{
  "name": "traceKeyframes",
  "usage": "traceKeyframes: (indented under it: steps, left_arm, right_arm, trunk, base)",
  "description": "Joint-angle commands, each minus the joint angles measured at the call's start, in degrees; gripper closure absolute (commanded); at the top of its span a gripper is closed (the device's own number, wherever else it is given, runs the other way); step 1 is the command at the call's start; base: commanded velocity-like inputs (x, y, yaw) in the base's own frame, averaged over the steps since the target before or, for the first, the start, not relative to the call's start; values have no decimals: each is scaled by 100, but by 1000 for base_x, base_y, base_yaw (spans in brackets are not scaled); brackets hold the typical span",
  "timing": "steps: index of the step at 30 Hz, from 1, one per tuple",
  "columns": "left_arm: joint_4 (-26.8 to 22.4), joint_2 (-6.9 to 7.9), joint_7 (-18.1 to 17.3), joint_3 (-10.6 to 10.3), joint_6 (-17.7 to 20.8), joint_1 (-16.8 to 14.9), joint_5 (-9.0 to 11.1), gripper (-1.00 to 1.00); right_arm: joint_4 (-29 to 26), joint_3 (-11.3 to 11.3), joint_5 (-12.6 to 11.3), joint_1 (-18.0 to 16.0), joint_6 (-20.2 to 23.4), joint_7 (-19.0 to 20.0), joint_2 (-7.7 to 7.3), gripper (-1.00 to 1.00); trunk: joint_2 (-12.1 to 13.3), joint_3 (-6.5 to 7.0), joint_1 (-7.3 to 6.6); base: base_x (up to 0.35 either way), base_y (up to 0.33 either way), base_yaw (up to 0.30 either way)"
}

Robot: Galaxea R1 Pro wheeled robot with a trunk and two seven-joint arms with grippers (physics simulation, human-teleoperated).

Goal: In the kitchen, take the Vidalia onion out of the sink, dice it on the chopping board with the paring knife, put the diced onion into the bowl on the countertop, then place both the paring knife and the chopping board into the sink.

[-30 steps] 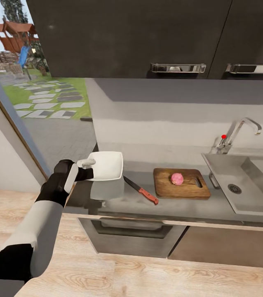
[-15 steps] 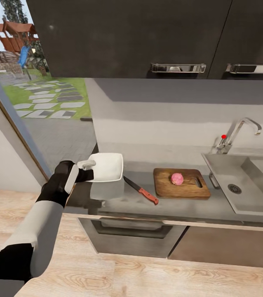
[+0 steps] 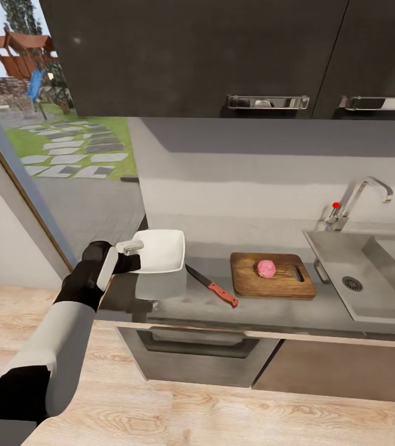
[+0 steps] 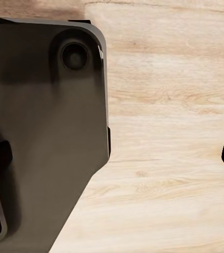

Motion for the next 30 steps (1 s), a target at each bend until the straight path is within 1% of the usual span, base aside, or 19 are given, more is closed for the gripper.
traceKeyframes:
  steps: [1,4,12,24,30]
  left_arm:
    - [-5,-6,51,15,21,-5,74,100]
    - [-10,-7,51,14,21,-4,74,100]
    - [-12,-7,51,11,21,-5,74,100]
    - [4,-17,51,11,21,-5,79,100]
    - [62,-28,48,-59,21,-5,82,100]
  right_arm:
    - [5,-48,60,-4,-17,-22,2,-100]
    - [5,-49,60,-4,-17,-22,3,-100]
    - [5,-48,55,-4,-18,-22,3,-100]
    - [5,-49,51,-4,-19,-22,5,-100]
    - [5,-49,51,-4,-15,-22,10,-100]
  trunk:
    - [-11,-10,3]
    - [-11,-10,3]
    - [-11,-10,3]
    - [-11,-10,3]
    - [-11,-10,3]
  base:
    - [0,0,0]
    - [0,40,0]
    - [0,132,0]
    - [0,8,0]
    - [0,0,0]
